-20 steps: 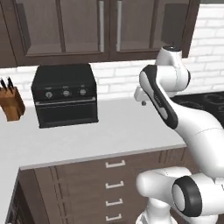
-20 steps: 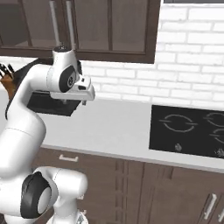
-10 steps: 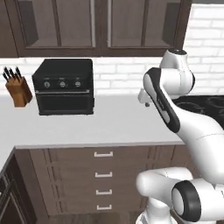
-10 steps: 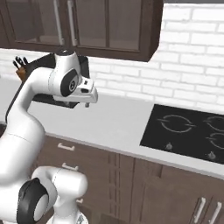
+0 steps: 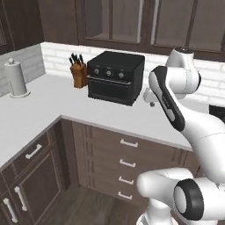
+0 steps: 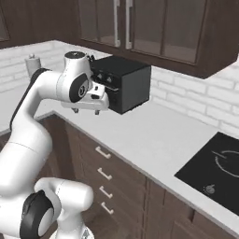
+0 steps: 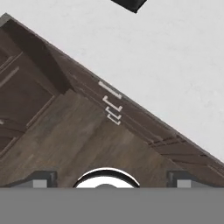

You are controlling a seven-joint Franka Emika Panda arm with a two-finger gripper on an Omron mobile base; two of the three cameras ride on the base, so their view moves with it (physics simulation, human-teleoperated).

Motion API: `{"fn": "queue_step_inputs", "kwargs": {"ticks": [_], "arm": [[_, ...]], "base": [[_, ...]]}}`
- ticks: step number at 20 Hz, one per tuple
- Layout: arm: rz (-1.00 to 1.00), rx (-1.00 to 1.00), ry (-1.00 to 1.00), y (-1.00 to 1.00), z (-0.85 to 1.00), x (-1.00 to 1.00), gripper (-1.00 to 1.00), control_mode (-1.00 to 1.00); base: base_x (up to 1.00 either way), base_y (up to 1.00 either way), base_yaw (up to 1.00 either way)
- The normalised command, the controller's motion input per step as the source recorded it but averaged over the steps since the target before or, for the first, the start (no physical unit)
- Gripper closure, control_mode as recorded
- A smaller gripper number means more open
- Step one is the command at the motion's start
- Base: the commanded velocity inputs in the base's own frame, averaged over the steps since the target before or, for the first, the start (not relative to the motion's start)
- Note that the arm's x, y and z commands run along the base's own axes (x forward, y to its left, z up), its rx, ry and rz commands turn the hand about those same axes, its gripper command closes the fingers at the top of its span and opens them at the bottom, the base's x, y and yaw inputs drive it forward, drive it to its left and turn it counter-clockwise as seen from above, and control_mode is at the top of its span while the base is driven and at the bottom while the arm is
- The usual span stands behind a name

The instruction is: Take a straw from the drawer in front and place it inside the glass cup on the dining counter.

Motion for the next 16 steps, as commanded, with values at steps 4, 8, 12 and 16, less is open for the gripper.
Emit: {"fn": "queue_step_inputs", "kwargs": {"ticks": [4,8,12,16], "arm": [[0.00,0.00,0.00,0.00,0.00,0.00,-1.00,1.00],[0.00,0.00,0.00,0.00,0.00,0.00,-1.00,1.00],[0.00,0.00,0.00,0.00,0.00,0.00,-1.00,1.00],[0.00,0.00,0.00,0.00,0.00,0.00,-1.00,1.00]], "base": [[0.00,-0.63,0.66],[-0.16,-0.79,0.52],[-0.42,-0.64,0.42],[-0.56,-0.48,0.36]]}}
